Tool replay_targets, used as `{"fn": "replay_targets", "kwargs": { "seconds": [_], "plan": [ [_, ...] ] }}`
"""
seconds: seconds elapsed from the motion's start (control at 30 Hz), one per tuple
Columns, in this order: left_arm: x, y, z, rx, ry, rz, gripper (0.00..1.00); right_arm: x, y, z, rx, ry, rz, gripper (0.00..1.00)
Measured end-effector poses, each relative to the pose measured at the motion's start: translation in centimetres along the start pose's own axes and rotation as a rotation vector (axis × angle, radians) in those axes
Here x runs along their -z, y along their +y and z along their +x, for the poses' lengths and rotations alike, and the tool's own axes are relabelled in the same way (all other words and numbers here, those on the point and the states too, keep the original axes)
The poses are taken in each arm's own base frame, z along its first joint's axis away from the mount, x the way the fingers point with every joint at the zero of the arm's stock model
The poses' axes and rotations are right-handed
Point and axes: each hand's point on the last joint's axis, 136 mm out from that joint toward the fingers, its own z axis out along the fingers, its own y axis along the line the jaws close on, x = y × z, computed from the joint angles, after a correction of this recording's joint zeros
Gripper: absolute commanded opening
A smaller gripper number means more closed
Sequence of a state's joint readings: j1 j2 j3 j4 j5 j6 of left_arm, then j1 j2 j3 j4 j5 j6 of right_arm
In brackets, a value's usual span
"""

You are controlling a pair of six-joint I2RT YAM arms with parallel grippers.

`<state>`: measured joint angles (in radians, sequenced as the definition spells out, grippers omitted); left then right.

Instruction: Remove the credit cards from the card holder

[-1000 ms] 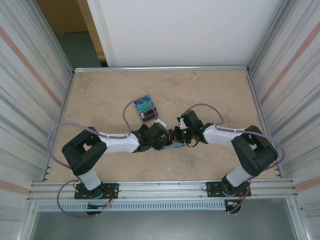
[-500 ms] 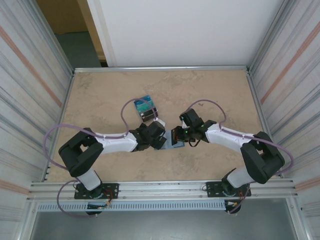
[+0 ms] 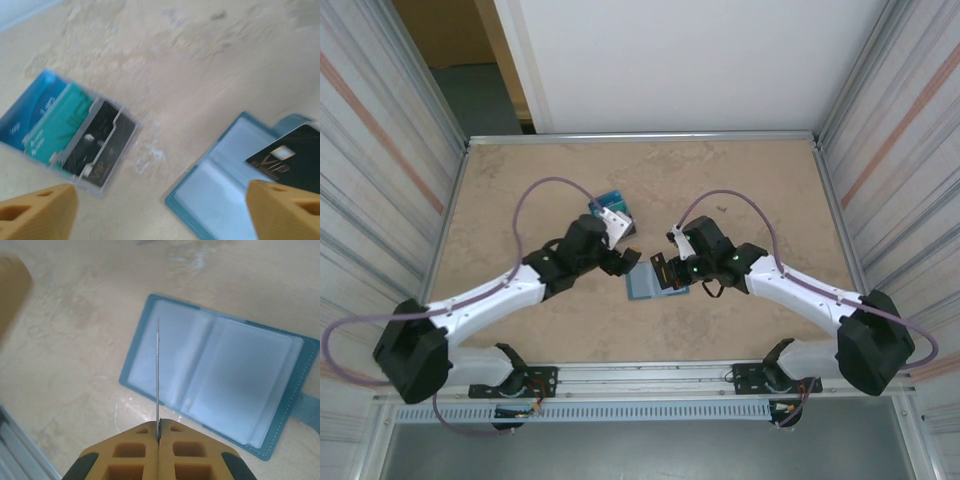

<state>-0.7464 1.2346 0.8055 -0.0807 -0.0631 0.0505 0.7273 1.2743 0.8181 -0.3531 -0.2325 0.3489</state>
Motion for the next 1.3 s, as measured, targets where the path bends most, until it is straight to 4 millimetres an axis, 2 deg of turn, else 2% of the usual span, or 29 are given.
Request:
{"fn": "replay_targets", "kwargs": {
  "seconds": [0.03, 0.13, 0.23, 0.3, 0.4, 0.5, 0.57, 0.63, 0.67, 0.8, 0.83, 0.93, 1.0, 1.17, 1.3],
  "plan": [
    [0.7, 0.0, -0.7, -0.017, -0.031, 0.041, 0.71, 0.3, 0.4, -0.3, 0.037, -0.006, -0.014, 0.00],
    [2.4, 0.2, -2.1, -0.060, -0.101, 0.154, 0.66, 1.2, 1.7, -1.0, 0.145, -0.027, -0.065, 0.00],
    [3.3, -0.3, -2.3, -0.114, -0.125, 0.259, 0.63, 2.3, 3.2, -1.7, 0.243, -0.048, -0.126, 0.00],
    [3.6, -1.6, -2.2, -0.162, -0.120, 0.351, 0.63, 3.0, 4.1, -2.0, 0.296, -0.054, -0.163, 0.00],
    [4.2, -3.7, -2.6, -0.225, -0.125, 0.487, 0.55, 3.8, 5.3, -2.5, 0.365, -0.060, -0.209, 0.00],
    [4.6, -5.4, -2.8, -0.279, -0.132, 0.590, 0.53, 4.7, 6.3, -2.8, 0.416, -0.057, -0.249, 0.00],
    [4.7, -6.5, -2.6, -0.311, -0.128, 0.637, 0.48, 5.0, 6.9, -3.0, 0.440, -0.055, -0.269, 0.00],
    [4.7, -7.4, -2.3, -0.340, -0.120, 0.677, 0.42, 5.3, 7.2, -3.2, 0.457, -0.050, -0.284, 0.00],
    [4.7, -7.9, -2.1, -0.347, -0.111, 0.699, 0.35, 5.3, 7.4, -3.1, 0.465, -0.046, -0.294, 0.00],
    [4.6, -8.7, -1.3, -0.355, -0.079, 0.756, 0.00, 5.2, 7.5, -2.8, 0.478, -0.026, -0.307, 0.00],
    [4.7, -8.8, -1.1, -0.358, -0.073, 0.768, 0.00, 5.1, 7.4, -2.8, 0.481, -0.024, -0.303, 0.01],
    [5.0, -9.1, -1.1, -0.357, -0.067, 0.784, 0.00, 5.1, 7.3, -2.7, 0.476, -0.019, -0.309, 0.22],
    [5.0, -9.2, -1.1, -0.356, -0.067, 0.789, 0.00, 5.2, 7.0, -3.0, 0.460, -0.026, -0.311, 0.41],
    [5.5, -8.7, -1.5, -0.354, -0.110, 0.735, 0.00, 5.7, 5.4, -4.1, 0.380, -0.088, -0.305, 0.59],
    [6.6, -8.0, -2.0, -0.305, -0.186, 0.654, 0.00, 6.5, 4.3, -4.0, 0.317, -0.165, -0.294, 0.60]
  ]
}}
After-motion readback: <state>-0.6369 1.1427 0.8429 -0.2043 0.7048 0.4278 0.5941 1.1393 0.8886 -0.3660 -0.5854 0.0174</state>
